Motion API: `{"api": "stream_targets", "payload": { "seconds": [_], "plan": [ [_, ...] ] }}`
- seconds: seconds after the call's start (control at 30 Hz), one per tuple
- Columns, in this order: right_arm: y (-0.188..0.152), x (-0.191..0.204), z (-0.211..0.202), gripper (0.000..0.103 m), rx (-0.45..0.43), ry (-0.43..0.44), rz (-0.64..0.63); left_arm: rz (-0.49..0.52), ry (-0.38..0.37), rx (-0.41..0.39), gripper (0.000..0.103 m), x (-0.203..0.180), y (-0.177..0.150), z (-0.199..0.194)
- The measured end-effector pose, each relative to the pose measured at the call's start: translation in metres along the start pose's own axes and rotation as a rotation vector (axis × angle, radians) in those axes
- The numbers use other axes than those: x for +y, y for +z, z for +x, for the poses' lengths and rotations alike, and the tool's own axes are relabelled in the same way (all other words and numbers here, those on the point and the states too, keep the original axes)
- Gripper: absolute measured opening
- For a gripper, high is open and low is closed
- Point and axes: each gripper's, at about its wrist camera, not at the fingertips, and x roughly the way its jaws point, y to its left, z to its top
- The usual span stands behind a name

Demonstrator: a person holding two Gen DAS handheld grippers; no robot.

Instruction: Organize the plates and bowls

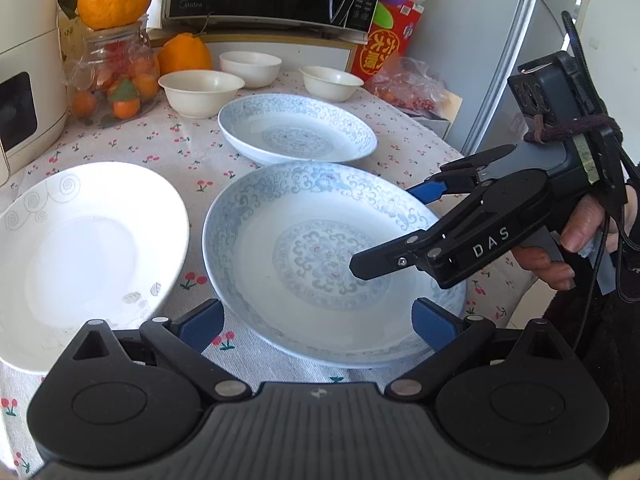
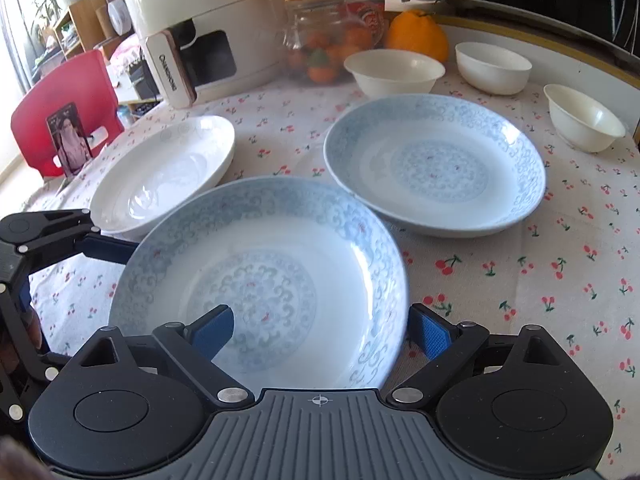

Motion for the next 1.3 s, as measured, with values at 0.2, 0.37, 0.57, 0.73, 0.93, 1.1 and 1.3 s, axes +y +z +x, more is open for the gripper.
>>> {"api": "stream_targets", "payload": {
  "seconds": [0.2, 0.37, 0.57, 0.73, 0.93, 1.1, 1.3],
  "plan": [
    [-0.004, 0.006, 0.000, 0.096, -0.006, -0.008, -0.038, 0.002, 0.010, 0.017, 0.098, 0.000, -0.001, 0.005],
    [-0.006, 0.011, 0.000, 0.096, -0.005, -0.003, -0.061, 0.031, 0.011, 0.017, 0.094, -0.004, -0.001, 0.008],
    [-0.006, 0.013, -0.002, 0.096, -0.008, -0.014, -0.057, 0.003, 0.031, 0.011, 0.083, -0.002, 0.000, 0.006],
    [-0.005, 0.014, -0.004, 0.092, -0.013, -0.036, -0.046, -0.043, 0.034, 0.011, 0.075, 0.003, 0.002, 0.003],
    [-0.002, 0.014, -0.009, 0.088, -0.028, -0.044, -0.028, -0.073, 0.039, 0.015, 0.072, 0.005, 0.002, 0.001],
    [0.000, 0.015, -0.013, 0.086, -0.037, -0.046, -0.021, -0.110, 0.042, 0.010, 0.070, 0.007, 0.003, -0.002],
    [0.003, 0.017, -0.018, 0.085, -0.032, -0.038, -0.012, -0.141, 0.053, -0.014, 0.070, 0.009, 0.007, -0.010]
  ]
}}
